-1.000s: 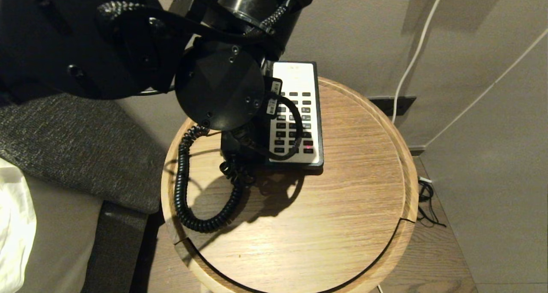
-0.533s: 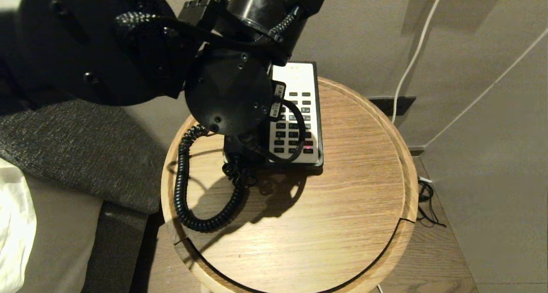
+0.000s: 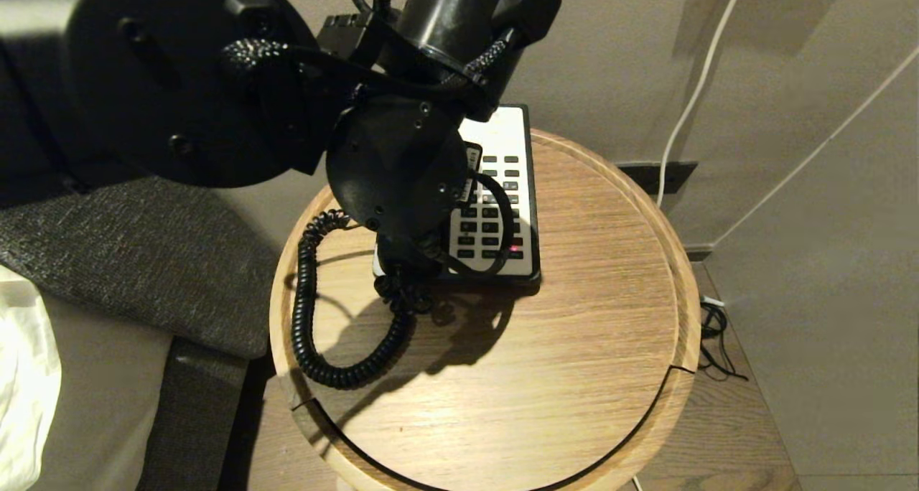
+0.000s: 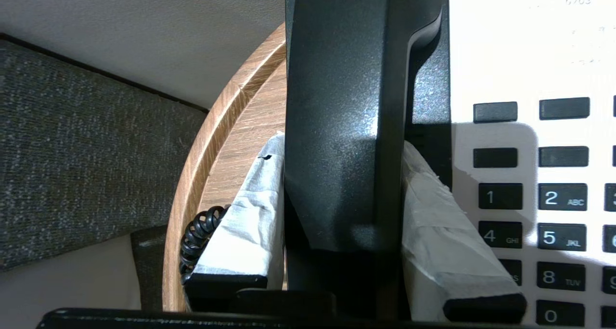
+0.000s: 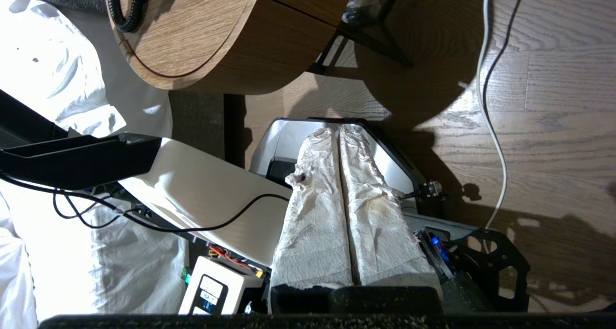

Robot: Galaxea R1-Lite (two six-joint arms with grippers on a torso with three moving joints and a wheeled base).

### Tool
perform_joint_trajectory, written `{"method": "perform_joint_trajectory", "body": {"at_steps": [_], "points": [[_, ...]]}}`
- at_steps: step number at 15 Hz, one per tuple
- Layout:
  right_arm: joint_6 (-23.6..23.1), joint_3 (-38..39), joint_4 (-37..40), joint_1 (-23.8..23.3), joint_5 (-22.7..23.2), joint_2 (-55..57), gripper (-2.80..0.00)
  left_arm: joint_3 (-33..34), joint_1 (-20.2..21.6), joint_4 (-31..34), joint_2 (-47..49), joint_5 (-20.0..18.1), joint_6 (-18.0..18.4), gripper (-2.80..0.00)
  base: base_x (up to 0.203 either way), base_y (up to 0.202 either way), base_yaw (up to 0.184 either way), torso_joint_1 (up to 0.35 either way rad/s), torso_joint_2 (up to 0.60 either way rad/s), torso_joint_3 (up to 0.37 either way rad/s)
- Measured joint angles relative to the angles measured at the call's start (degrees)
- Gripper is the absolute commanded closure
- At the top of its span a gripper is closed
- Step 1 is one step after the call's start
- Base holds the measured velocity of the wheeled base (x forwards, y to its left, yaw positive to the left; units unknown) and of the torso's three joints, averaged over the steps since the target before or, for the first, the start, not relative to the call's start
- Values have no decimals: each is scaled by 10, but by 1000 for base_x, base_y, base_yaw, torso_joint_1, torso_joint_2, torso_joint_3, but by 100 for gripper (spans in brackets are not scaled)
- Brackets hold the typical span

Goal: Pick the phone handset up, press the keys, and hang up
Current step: Put the handset back

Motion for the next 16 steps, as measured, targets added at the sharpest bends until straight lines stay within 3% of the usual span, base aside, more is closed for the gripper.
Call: {"method": "perform_joint_trajectory", "body": {"at_steps": [4, 9, 16], "points": [[0, 5, 0, 0, 1, -1, 0, 0, 1, -2, 1, 16, 6, -280, 0, 0, 0, 0, 0, 0], [0, 18, -1, 0, 2, -5, 0, 0, 1, -26, -3, 12, 14, -280, 0, 0, 0, 0, 0, 0], [0, 41, -8, 0, 5, -12, 0, 1, -10, -8, -30, 11, 13, -280, 0, 0, 0, 0, 0, 0]]}}
